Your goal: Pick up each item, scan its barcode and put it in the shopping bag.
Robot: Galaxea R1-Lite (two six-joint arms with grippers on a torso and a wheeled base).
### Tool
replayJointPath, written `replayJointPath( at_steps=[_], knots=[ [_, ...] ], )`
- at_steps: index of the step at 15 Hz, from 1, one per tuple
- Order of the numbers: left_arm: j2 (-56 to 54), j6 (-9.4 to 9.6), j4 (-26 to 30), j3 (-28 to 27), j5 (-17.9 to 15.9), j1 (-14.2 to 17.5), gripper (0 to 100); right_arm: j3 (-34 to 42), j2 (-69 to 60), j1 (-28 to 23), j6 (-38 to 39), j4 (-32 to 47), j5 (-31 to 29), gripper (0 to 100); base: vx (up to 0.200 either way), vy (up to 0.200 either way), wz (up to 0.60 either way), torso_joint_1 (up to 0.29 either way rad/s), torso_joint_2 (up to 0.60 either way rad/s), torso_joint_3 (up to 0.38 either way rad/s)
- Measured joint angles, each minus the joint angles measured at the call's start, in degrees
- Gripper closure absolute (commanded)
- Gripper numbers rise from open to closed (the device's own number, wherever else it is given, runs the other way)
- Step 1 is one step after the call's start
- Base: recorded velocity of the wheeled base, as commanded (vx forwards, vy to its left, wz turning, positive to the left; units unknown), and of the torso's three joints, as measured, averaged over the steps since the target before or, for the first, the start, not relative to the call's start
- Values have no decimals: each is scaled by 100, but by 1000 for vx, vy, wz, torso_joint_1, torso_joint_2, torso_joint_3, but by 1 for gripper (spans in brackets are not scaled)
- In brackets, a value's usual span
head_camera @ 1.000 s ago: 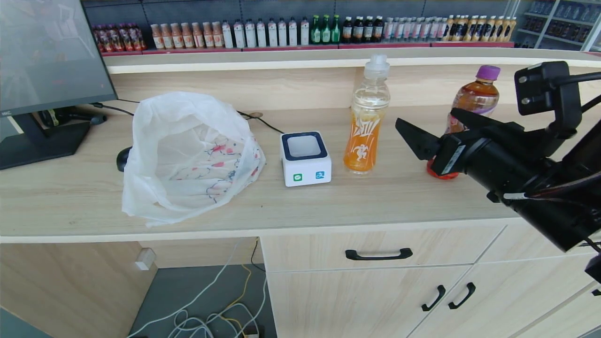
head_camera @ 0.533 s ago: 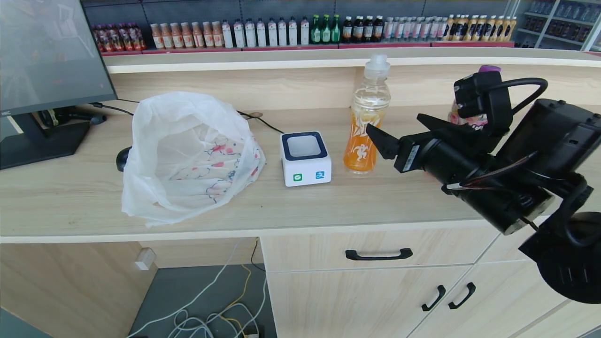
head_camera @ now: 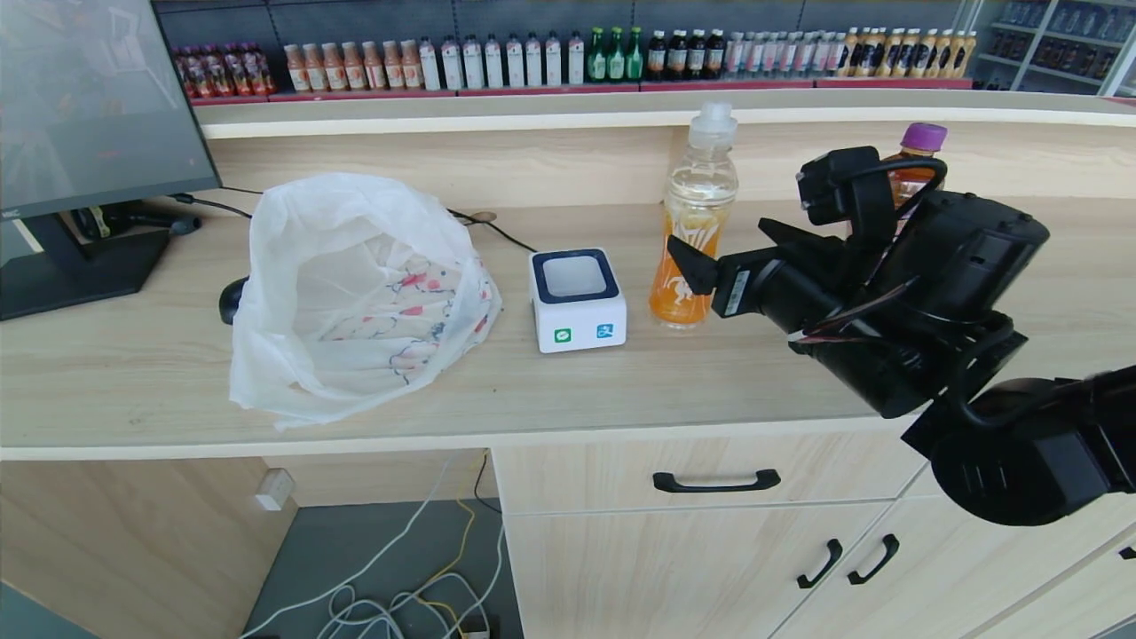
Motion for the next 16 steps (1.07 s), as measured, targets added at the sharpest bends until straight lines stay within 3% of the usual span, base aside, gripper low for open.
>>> replayJointPath(
  at_steps=[16],
  knots=[
    [0,0,0,0,0,2,0,-947,673,-173,-16,96,-45,0,0,0,0,0,0,0]
  ],
)
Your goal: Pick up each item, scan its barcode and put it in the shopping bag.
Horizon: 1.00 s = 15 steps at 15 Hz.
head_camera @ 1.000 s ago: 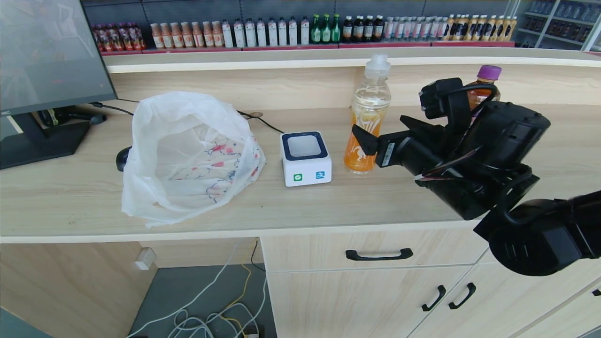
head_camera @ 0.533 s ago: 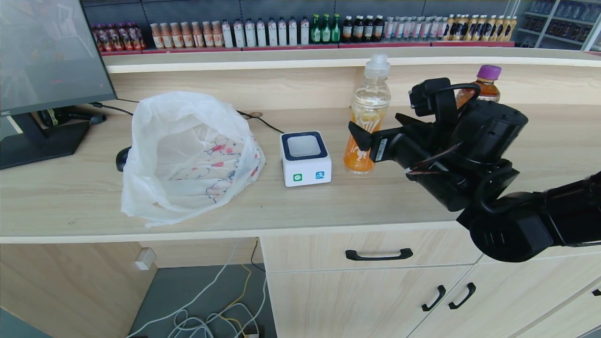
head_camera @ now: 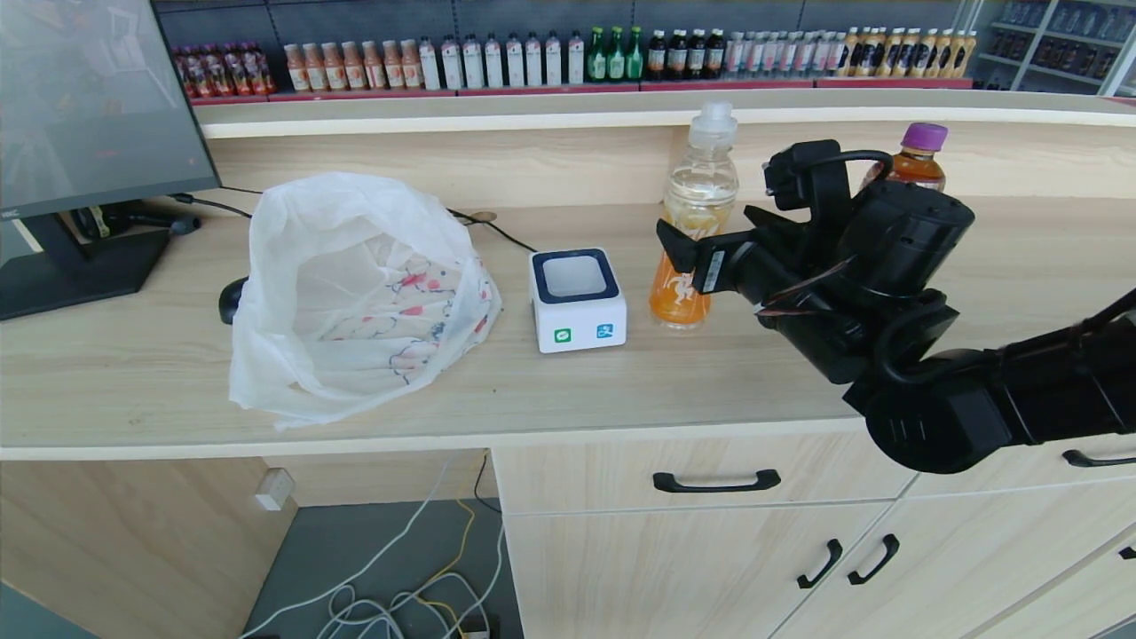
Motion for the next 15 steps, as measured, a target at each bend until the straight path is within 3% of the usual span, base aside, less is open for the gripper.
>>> replayJointPath(
  at_steps=[15],
  knots=[
    [0,0,2,0,0,-2,0,-741,343,6,-11,463,-26,0,0,0,0,0,0,0]
  ],
)
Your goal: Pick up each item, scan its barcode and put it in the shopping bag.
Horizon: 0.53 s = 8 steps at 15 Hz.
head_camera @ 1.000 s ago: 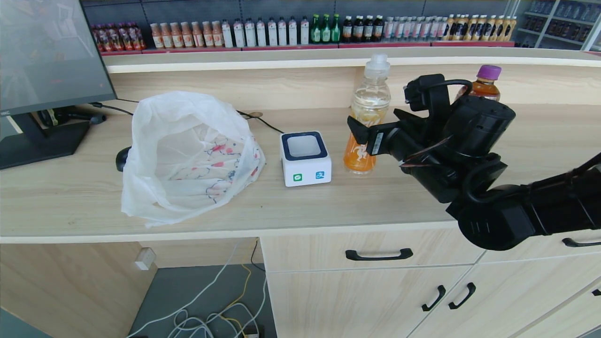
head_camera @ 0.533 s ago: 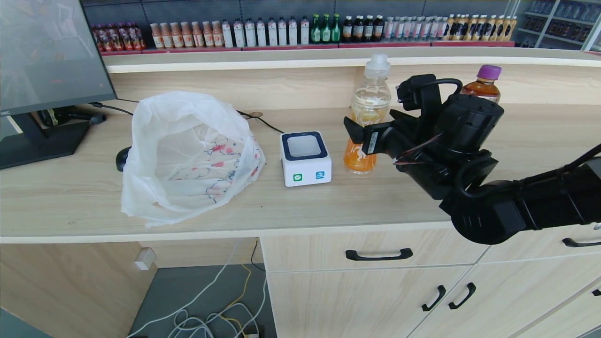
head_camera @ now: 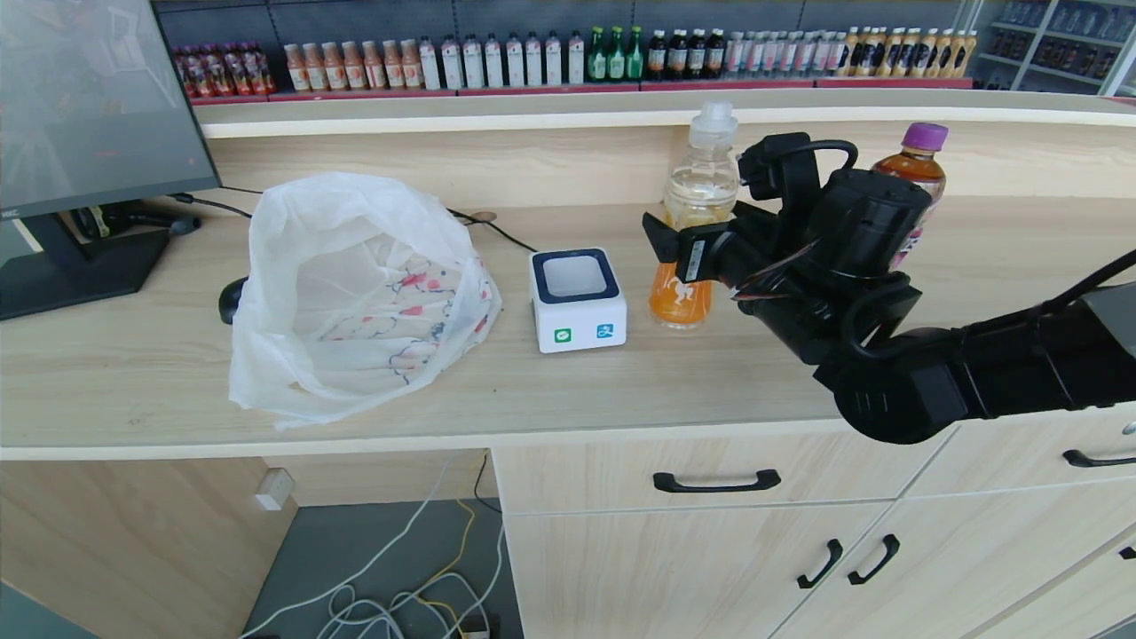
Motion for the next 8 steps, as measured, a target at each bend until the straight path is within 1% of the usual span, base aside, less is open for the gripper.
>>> replayJointPath(
  at_steps=[8],
  knots=[
    [0,0,-2,0,2,0,0,-301,206,-37,-9,87,-9,0,0,0,0,0,0,0]
  ],
)
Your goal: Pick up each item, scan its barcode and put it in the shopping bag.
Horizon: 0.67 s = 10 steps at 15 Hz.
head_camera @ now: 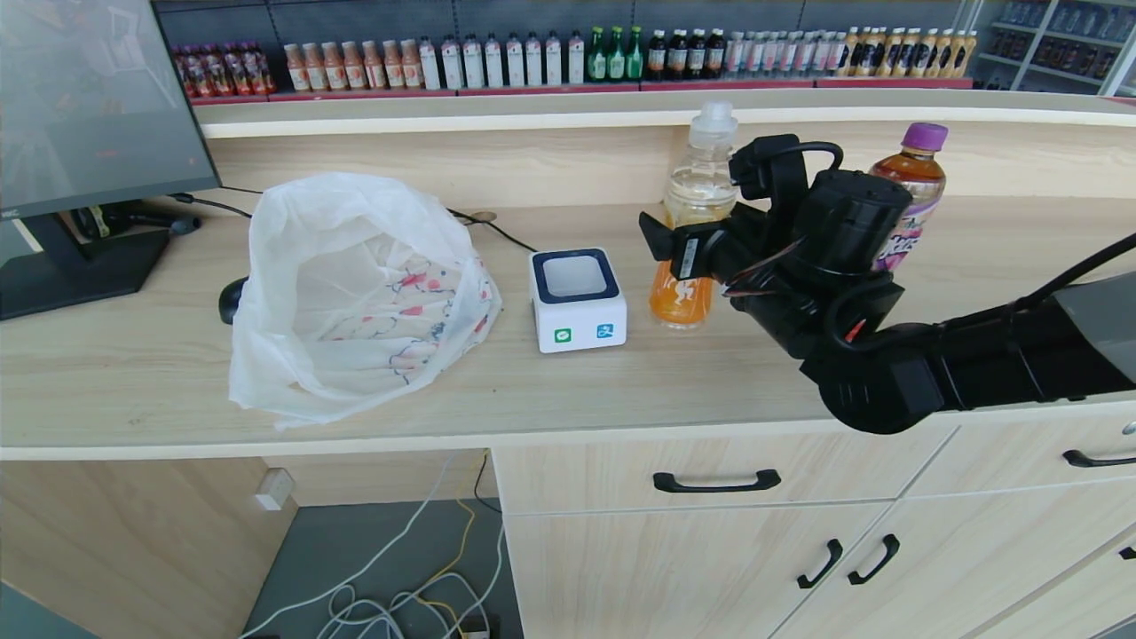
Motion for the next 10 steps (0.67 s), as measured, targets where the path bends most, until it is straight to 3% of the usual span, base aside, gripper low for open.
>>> replayJointPath(
  at_steps=[8,9,10],
  knots=[
    [0,0,0,0,-2,0,0,-227,99,-20,-46,20,1,0,0,0,0,0,0,0],
    [0,-2,0,0,0,0,0,-232,107,-20,-79,17,1,100,0,0,0,0,0,0],
    [0,0,0,0,-2,0,0,-236,111,-16,-85,15,1,100,0,0,0,0,0,0]
  ],
)
